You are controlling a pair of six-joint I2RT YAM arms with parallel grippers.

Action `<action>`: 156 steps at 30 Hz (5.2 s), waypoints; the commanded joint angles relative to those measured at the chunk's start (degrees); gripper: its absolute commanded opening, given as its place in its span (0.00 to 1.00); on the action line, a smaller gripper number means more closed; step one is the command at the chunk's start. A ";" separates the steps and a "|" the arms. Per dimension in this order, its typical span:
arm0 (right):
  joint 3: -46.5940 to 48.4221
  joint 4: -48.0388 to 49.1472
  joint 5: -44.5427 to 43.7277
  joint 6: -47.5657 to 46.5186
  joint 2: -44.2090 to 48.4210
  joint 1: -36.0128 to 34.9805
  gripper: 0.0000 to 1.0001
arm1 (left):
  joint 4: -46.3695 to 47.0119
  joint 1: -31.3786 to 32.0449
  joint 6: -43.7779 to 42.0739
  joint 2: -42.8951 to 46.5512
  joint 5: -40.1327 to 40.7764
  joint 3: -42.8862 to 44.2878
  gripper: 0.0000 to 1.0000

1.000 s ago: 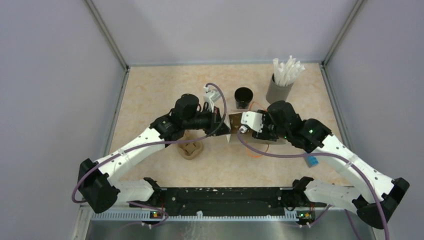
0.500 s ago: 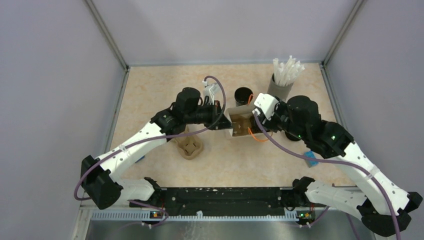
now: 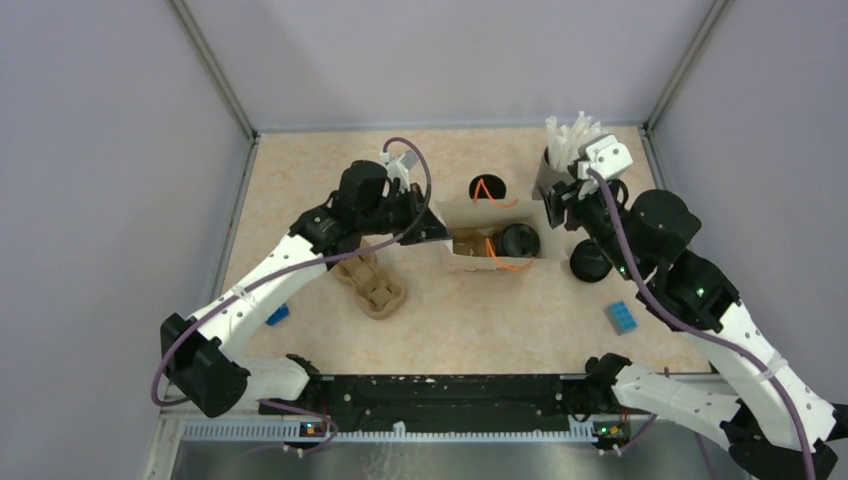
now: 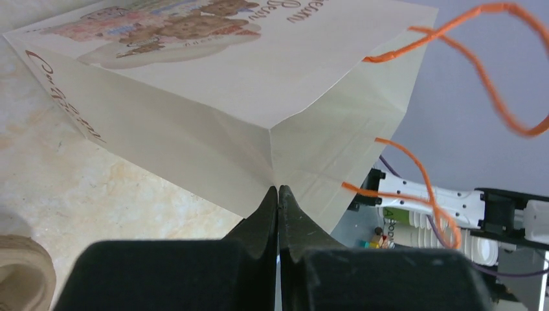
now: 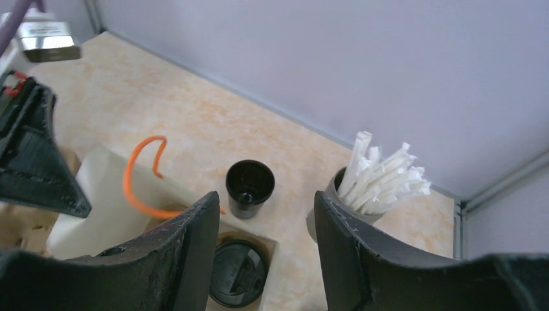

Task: Pack the takeout coffee

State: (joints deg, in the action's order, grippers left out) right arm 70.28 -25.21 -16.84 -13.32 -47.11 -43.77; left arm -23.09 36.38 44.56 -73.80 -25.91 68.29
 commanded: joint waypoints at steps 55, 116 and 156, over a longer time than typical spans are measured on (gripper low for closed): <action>30.68 -6.54 14.34 8.53 -50.24 39.18 0.32 | -15.76 -5.54 -20.05 2.48 8.16 13.94 0.99; 60.05 -38.31 11.75 16.46 -29.31 39.20 0.00 | -10.34 -5.59 -19.59 8.29 6.44 4.82 0.99; 11.80 -3.40 46.03 46.47 -13.79 38.84 0.00 | -8.73 -5.56 -17.44 16.26 11.15 0.10 0.99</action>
State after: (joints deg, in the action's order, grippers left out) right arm 83.94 -37.32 25.89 30.17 -60.25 -5.02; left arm -35.09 31.09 26.33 -58.89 -15.81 69.32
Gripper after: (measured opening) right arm 0.003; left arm 0.987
